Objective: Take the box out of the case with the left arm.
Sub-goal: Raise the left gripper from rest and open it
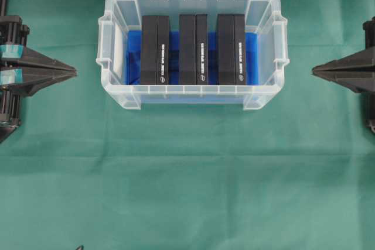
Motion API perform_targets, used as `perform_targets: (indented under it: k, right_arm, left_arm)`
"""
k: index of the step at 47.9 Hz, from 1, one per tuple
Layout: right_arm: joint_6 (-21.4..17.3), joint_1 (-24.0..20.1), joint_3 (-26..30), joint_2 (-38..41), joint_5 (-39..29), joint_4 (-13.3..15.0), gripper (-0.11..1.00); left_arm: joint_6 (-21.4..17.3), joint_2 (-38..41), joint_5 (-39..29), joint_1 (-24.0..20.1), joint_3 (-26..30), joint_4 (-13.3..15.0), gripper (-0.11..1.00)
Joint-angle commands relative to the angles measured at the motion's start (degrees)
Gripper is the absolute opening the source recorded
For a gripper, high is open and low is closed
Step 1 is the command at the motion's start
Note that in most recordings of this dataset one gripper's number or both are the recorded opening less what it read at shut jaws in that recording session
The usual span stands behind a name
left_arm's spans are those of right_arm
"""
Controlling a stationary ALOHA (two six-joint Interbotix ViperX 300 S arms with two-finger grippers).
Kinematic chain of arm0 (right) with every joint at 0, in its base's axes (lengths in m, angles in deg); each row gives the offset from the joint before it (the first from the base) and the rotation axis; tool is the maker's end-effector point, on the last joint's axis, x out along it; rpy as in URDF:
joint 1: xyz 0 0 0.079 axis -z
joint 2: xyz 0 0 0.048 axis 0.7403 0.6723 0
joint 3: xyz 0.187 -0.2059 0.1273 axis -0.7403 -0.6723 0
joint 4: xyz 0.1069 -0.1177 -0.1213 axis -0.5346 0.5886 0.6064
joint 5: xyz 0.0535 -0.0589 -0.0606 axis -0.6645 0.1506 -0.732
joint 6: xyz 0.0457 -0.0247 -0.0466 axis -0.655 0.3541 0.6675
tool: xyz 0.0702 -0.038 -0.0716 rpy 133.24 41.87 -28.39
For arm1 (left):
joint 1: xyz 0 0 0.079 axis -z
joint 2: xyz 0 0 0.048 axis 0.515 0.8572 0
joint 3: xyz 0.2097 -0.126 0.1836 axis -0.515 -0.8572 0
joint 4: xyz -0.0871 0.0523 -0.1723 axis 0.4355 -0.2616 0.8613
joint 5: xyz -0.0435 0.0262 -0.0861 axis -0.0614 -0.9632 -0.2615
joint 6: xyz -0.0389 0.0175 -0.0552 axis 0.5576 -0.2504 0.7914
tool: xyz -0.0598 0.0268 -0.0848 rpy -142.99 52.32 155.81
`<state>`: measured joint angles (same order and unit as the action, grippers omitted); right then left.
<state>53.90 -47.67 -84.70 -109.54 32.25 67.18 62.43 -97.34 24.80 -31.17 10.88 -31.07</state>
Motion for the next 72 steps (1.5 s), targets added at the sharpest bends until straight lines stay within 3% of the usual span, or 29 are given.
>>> perform_targets:
  k: [1,21,34,41,56,63,72]
  right_arm:
    - [-0.09,0.18,1.67,0.7,0.0,-0.09,0.03]
    - [-0.09,0.26,7.73,0.97,-8.53,-0.09,0.03]
    - [-0.18,0.35,16.79,1.14,-19.07,-0.09,0.03]
    - [-0.18,0.35,19.69,1.05,-21.53,-0.09,0.03]
    - [-0.26,0.35,21.09,0.97,-24.61,-0.09,0.03]
    - [-1.23,0.35,24.08,1.23,-35.51,-0.09,0.03]
    - [-3.87,0.35,29.88,3.6,-55.28,-0.09,0.03]
  left_arm:
    - [-0.18,0.44,0.0,-0.09,2.29,-1.14,0.02]
    - [0.26,-0.7,-4.66,-0.26,4.92,-1.23,0.02]
    - [0.26,-2.64,-17.75,-0.26,14.41,-1.23,0.02]
    - [0.18,-2.29,-25.22,-0.26,19.34,-1.23,0.02]
    - [0.26,-2.55,-33.75,-0.35,21.09,-1.32,0.02]
    - [0.7,-1.76,-42.19,-0.26,24.52,-1.32,0.02]
    - [0.97,2.11,-64.51,-0.26,31.9,-1.32,0.02]
